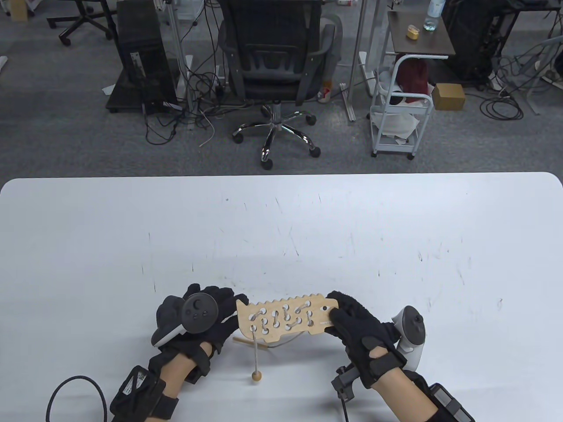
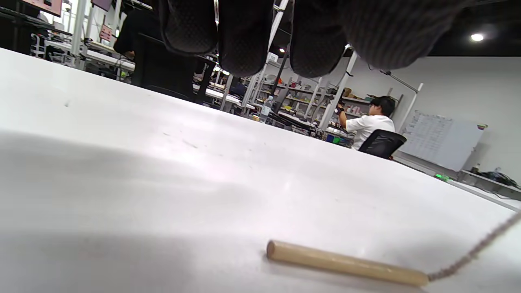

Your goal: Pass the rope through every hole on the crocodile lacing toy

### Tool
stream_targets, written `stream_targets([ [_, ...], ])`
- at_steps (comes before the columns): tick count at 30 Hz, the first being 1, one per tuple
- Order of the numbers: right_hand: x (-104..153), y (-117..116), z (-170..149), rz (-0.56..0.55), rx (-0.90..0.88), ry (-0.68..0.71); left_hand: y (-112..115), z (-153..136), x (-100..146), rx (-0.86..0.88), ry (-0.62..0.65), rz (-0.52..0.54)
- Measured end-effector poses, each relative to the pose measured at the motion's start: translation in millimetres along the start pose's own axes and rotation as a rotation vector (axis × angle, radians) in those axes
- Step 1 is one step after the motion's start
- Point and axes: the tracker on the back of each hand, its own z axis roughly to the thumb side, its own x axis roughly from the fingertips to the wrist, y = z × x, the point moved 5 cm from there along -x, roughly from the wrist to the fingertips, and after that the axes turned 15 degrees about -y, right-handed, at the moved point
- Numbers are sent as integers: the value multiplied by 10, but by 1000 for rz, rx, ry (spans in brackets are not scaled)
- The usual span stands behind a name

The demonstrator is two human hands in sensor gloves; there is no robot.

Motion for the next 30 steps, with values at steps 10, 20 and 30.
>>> stream_targets([
  [10,-7,26,-6,-14,5,-3,-367,-283,58,-18,-120,153],
  [20,-1,43,-34,-28,14,-31,-465,-453,61,2,-183,183],
  [30,-132,18,-32,-32,112,-104,-539,-584,46,17,-217,201],
])
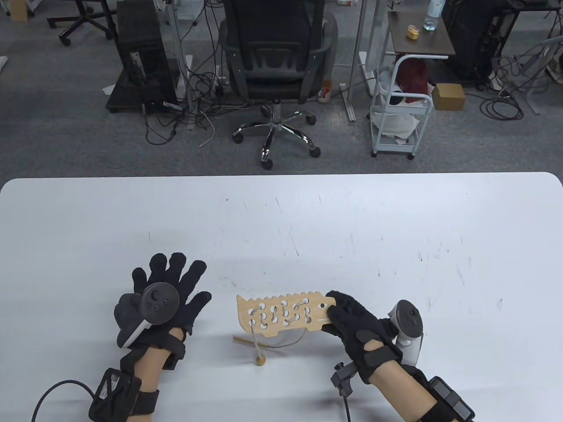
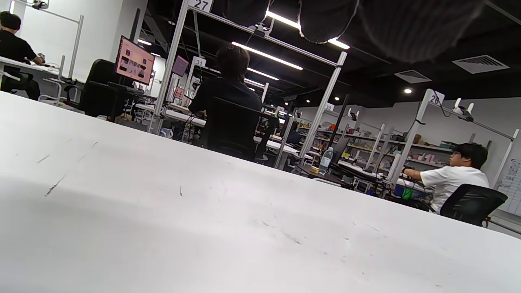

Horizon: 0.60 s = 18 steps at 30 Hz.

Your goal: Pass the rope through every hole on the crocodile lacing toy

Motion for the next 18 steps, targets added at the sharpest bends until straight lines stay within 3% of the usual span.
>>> stream_targets([
  [18,-612,-198,271,-47,79,-59,-62,-136,-34,39,-37,6],
])
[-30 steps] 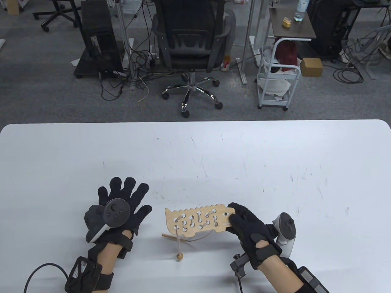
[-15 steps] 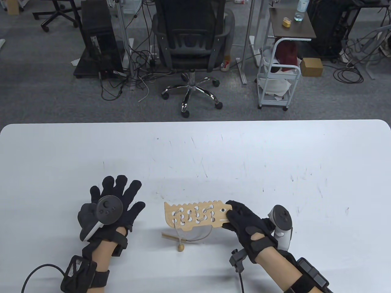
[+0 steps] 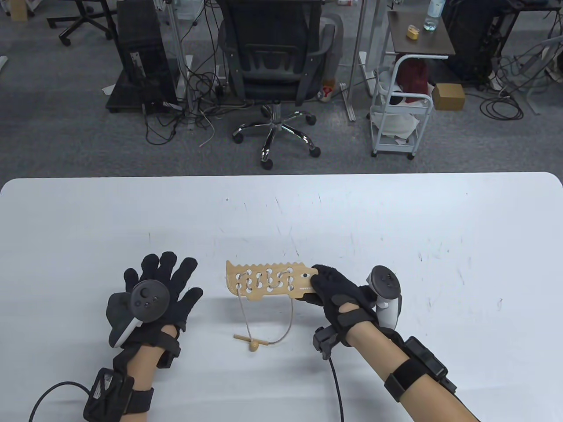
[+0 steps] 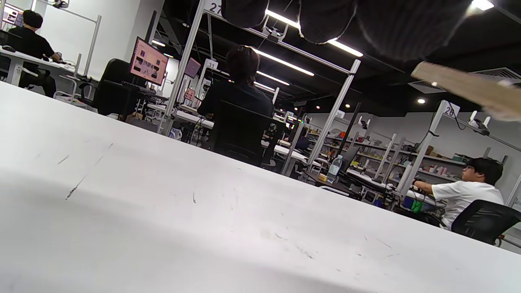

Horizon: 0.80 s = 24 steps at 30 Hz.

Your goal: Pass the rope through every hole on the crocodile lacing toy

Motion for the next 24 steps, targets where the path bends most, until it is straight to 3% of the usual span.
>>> stream_targets([
  [14,-542,-49,-37,-163,71,-67,3,2,-1,21,12,-14],
  [24,-688,57,-60,-283,177,-126,19,13,-1,36,22,-32],
])
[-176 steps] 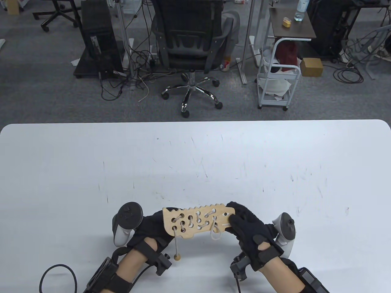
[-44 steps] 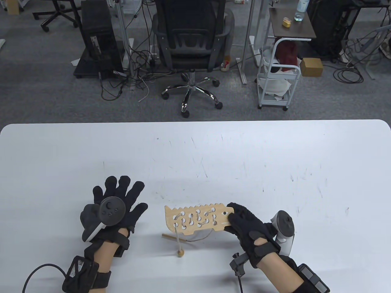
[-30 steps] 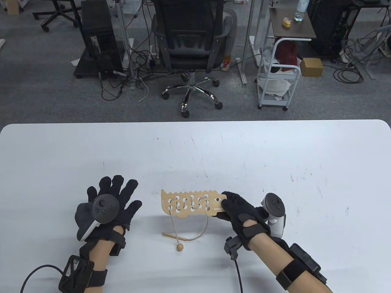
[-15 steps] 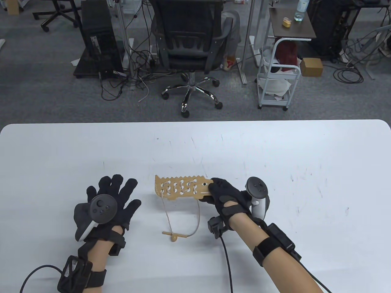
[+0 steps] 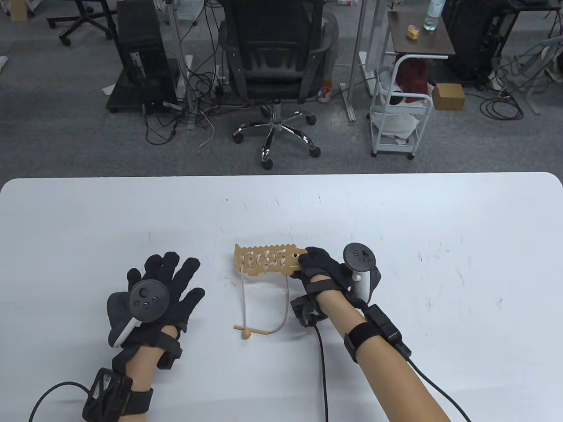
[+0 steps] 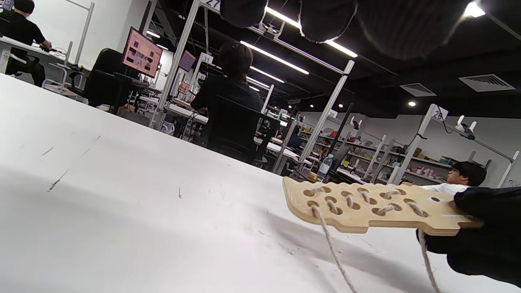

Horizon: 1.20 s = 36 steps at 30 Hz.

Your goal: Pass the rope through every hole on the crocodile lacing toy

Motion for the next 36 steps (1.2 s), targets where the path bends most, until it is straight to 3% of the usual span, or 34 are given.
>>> stream_targets([
  [7,-102,104,-63,-87,110,-78,8,8,2,10,4,-2],
  [13,-135,241,71,-268,406,-63,17,13,7,18,7,-10],
  [16,-143,270,133,-306,547,-49,27,18,8,18,8,-15],
  [26,-106,485,237,-447,649,1,26,20,10,18,5,-17],
  [36,231,767,407,-561,730,165,32,12,12,5,-9,-25],
])
